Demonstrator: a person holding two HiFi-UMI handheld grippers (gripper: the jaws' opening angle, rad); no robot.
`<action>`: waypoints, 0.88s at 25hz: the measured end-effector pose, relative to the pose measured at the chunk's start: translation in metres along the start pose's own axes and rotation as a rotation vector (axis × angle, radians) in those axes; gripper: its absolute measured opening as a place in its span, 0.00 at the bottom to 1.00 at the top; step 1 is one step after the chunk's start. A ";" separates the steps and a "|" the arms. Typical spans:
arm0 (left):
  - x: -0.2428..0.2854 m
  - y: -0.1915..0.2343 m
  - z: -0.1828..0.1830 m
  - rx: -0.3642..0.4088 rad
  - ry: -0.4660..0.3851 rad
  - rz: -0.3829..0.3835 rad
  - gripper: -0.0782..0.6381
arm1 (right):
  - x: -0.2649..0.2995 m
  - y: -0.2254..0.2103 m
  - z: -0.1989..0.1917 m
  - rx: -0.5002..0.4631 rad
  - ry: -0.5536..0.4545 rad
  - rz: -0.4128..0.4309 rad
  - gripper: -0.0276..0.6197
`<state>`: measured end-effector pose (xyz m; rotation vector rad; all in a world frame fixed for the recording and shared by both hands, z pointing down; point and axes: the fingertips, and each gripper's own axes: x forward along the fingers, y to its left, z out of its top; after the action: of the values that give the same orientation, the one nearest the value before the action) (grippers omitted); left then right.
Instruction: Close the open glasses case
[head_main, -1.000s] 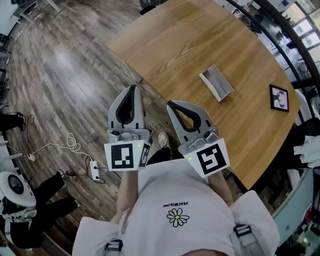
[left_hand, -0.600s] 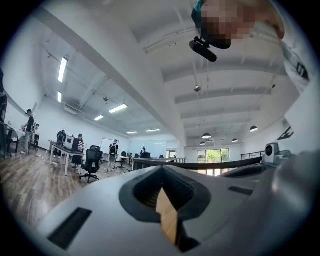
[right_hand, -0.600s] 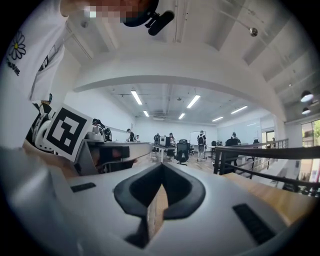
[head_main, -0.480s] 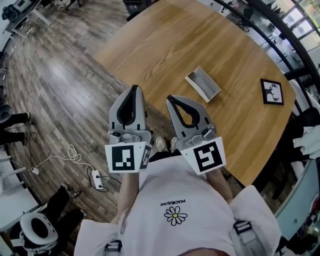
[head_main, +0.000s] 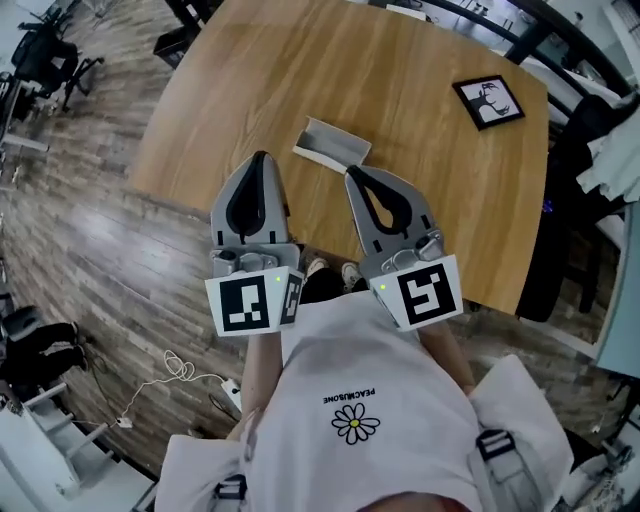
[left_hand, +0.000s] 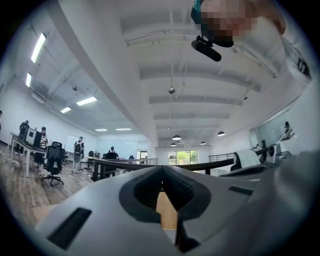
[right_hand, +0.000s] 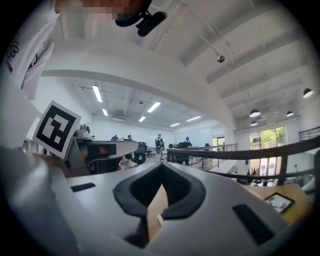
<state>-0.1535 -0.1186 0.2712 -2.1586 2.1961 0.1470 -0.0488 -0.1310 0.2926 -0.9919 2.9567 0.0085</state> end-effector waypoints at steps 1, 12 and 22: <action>0.008 -0.008 0.000 -0.005 -0.008 -0.037 0.13 | -0.006 -0.010 0.000 0.000 0.000 -0.044 0.05; 0.059 -0.048 0.002 -0.049 0.007 -0.341 0.13 | -0.042 -0.061 0.004 -0.083 0.017 -0.435 0.05; 0.073 -0.059 0.000 -0.058 0.013 -0.454 0.13 | -0.058 -0.061 0.010 -0.073 -0.002 -0.584 0.05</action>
<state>-0.0958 -0.1920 0.2614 -2.6241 1.6648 0.1744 0.0339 -0.1447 0.2845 -1.8124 2.5604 0.1063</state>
